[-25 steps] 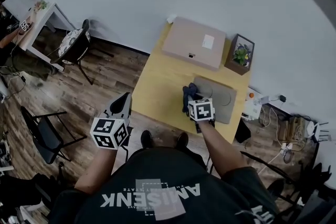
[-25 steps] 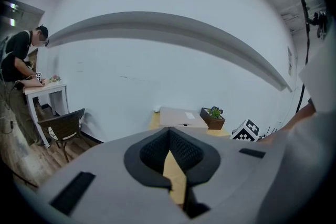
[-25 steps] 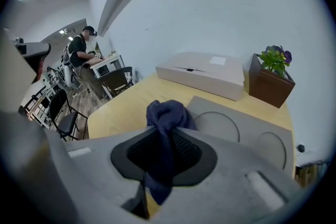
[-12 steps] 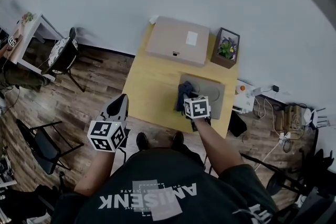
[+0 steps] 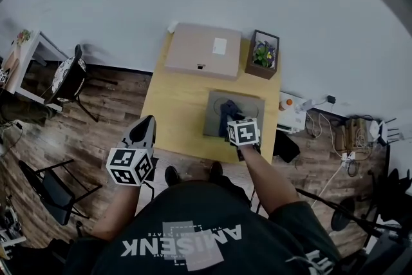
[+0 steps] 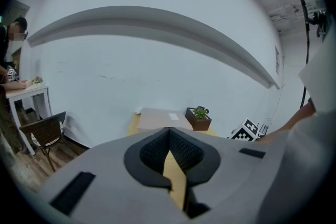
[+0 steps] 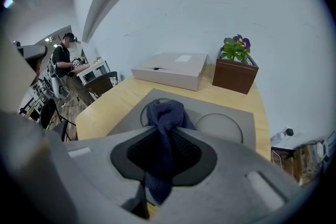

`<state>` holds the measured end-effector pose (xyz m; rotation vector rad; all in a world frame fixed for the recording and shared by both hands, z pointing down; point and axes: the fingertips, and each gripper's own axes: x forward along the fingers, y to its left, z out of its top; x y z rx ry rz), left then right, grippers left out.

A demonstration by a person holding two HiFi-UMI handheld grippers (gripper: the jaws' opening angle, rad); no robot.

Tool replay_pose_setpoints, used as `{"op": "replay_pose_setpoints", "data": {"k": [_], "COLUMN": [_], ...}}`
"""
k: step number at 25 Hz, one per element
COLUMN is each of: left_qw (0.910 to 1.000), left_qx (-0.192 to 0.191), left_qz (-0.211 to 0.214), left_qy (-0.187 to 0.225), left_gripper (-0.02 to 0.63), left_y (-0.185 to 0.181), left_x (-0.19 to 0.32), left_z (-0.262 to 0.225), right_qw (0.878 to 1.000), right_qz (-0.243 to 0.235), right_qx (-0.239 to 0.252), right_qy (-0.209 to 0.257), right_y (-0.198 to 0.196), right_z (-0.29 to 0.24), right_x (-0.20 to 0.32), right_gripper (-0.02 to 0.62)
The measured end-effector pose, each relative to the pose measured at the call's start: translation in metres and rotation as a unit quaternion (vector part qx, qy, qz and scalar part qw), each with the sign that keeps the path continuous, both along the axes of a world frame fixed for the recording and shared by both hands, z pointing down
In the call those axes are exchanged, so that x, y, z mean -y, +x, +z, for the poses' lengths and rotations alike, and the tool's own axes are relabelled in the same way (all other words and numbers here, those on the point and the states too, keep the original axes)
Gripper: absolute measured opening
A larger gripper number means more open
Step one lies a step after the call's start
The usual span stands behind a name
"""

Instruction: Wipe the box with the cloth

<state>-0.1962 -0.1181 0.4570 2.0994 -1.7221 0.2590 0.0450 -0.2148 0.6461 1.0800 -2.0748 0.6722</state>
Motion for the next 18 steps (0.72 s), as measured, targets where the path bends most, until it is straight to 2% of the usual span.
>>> {"op": "replay_pose_setpoints", "data": {"k": [5,11,18], "left_qw": [0.9999,0.9994,0.9987], "left_qx": [0.0,0.0,0.002], "left_qz": [0.015,0.035,0.052], "left_qy": [0.0,-0.001,-0.001], "left_gripper": [0.002,0.002,0.002], "left_y": [0.01,0.023,0.032], "left_x": [0.005,0.01,0.013], "left_z": [0.0,0.001,-0.001], "right_qw": [1.0,0.996,0.994], "right_qz": [0.027,0.085,0.103], "right_qx": [-0.002,-0.018,-0.024], "right_qy": [0.002,-0.003,-0.006], "right_y": [0.027,0.082,0.107], "right_z": [-0.001,0.001,-0.001], "right_x": [0.001,0.003,0.003], "right_gripper": [0.069,0.069,0.069]}}
